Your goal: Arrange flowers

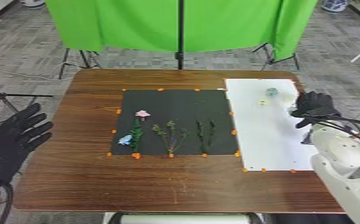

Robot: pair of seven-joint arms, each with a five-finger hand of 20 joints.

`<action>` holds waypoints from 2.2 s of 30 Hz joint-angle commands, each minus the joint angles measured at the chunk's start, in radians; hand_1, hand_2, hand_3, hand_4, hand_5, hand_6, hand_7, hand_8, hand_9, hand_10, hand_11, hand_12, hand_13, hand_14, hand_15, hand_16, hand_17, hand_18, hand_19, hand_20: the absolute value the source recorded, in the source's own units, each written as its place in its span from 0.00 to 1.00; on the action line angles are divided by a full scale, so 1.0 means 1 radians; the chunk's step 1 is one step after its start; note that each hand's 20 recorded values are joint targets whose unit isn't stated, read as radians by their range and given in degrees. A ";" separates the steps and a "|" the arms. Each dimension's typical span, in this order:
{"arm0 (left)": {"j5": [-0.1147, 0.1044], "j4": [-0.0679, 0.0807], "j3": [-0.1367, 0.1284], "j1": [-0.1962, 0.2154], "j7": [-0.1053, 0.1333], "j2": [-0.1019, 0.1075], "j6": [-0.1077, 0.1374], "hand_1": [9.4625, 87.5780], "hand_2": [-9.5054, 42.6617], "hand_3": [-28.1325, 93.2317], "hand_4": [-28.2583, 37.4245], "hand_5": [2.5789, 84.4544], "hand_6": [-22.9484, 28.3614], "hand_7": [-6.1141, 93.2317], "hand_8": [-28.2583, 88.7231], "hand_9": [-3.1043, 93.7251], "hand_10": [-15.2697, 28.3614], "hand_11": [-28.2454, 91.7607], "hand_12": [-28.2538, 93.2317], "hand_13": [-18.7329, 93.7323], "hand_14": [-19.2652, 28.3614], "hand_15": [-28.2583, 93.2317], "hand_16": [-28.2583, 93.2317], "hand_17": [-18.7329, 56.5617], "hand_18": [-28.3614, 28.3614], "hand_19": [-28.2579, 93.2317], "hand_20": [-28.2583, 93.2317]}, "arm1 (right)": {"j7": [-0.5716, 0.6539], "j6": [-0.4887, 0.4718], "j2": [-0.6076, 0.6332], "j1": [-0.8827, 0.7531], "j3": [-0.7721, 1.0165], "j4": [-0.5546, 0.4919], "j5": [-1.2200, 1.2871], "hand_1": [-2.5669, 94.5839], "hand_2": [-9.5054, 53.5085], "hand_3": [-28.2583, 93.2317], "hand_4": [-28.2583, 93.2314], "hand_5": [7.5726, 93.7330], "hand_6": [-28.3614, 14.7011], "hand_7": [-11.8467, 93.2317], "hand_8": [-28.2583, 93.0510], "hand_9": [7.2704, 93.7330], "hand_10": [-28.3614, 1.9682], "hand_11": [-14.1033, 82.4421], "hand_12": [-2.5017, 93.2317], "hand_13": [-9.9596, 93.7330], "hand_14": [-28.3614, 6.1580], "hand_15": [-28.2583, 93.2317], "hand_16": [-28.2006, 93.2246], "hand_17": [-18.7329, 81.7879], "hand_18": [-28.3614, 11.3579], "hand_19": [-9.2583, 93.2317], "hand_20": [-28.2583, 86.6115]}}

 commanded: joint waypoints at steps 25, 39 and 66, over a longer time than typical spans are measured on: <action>0.005 0.009 0.038 -0.018 -0.019 0.006 0.001 0.20 0.14 0.82 0.00 0.31 0.50 0.30 0.13 0.25 0.60 0.48 0.32 0.30 0.67 0.59 0.19 0.11 0.84 0.60 0.28 | -0.364 -0.015 -0.442 0.452 -0.577 0.187 -0.198 0.52 0.00 0.91 0.00 0.74 0.72 0.56 0.13 0.89 0.85 0.38 0.52 0.82 0.76 0.71 0.52 0.52 0.29 0.92 0.59; 0.004 0.025 0.050 -0.047 -0.034 0.021 -0.015 0.20 0.14 0.82 0.00 0.31 0.50 0.30 0.13 0.25 0.60 0.48 0.32 0.30 0.67 0.59 0.19 0.10 0.84 0.60 0.28 | -0.330 0.000 -0.476 0.437 -0.627 0.171 -0.212 0.51 0.01 0.92 0.00 0.74 0.73 0.56 0.12 0.89 0.85 0.38 0.52 0.81 0.75 0.71 0.52 0.52 0.30 0.92 0.59; 0.007 0.028 0.048 -0.049 -0.039 0.016 -0.022 0.20 0.14 0.82 0.00 0.31 0.50 0.30 0.13 0.25 0.60 0.48 0.32 0.30 0.68 0.59 0.19 0.11 0.84 0.60 0.28 | -0.319 -0.077 -0.466 0.420 -0.578 0.102 -0.238 0.44 0.00 0.91 0.00 0.64 0.71 0.56 0.11 0.80 0.82 0.37 0.50 0.75 0.73 0.74 0.49 0.48 0.30 0.89 0.60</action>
